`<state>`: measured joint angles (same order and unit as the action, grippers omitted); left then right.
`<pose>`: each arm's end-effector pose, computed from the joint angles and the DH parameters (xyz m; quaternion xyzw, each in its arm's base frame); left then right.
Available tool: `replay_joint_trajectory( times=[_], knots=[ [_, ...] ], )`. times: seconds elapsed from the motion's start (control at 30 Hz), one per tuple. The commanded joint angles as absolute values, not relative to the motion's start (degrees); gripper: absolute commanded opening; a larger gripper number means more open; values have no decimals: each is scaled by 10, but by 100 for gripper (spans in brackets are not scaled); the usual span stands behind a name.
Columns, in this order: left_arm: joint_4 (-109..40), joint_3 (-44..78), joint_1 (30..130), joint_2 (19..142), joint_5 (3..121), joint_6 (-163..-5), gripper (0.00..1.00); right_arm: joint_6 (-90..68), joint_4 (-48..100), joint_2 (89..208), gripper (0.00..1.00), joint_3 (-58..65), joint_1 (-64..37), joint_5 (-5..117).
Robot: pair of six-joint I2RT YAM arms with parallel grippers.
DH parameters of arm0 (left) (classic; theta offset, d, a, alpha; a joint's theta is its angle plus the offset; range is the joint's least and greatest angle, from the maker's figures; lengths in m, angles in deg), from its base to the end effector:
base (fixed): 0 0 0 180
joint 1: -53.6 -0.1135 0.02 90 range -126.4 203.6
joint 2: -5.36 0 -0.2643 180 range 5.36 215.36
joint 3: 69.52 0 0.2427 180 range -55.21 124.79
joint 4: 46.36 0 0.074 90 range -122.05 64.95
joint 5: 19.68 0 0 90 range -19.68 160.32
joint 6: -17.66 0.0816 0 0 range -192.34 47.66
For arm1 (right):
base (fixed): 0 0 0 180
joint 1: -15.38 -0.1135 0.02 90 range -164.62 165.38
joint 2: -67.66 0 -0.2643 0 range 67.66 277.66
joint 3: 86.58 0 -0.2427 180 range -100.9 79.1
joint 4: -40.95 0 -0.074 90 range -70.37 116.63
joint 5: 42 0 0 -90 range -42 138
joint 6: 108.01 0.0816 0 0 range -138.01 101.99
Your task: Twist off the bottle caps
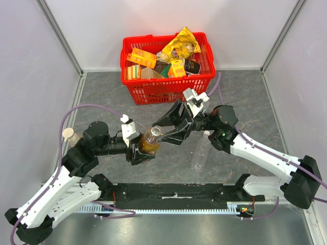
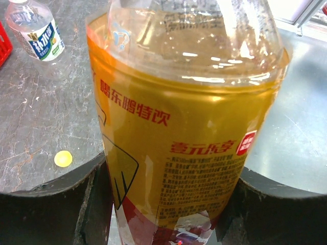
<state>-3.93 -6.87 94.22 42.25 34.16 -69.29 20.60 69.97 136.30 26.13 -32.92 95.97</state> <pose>0.0910 -0.1415 0.3375 0.4556 0.6389 -0.4185 0.4573 0.1412 0.2496 0.4137 -0.3865 0.4418 0.6904 0.4228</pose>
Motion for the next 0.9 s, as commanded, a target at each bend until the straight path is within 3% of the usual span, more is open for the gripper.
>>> replay_joint_trajectory(
  times=[0.0,0.13,0.3,0.37,0.5,0.57,0.63,0.73,0.87],
  knots=[
    [-69,-69,943,424,328,-691,39,204,719,1369,65,236,-335,960],
    [-72,-70,944,427,327,-692,40,201,718,1370,54,237,-336,958],
    [-71,-71,944,428,328,-691,40,200,714,1371,11,237,-336,958],
    [-72,-71,943,428,329,-692,40,198,710,1370,0,238,-336,958],
    [-72,-72,943,430,338,-694,54,193,708,1367,0,240,-336,956],
    [-72,-73,944,431,340,-695,76,190,703,1365,0,241,-337,956],
    [-72,-75,943,432,342,-698,87,185,698,1364,0,242,-336,956],
    [-70,-75,944,432,350,-698,94,163,672,1360,0,241,-336,952],
    [-57,-70,944,428,374,-694,95,112,607,1353,0,240,-336,938]
  ],
)
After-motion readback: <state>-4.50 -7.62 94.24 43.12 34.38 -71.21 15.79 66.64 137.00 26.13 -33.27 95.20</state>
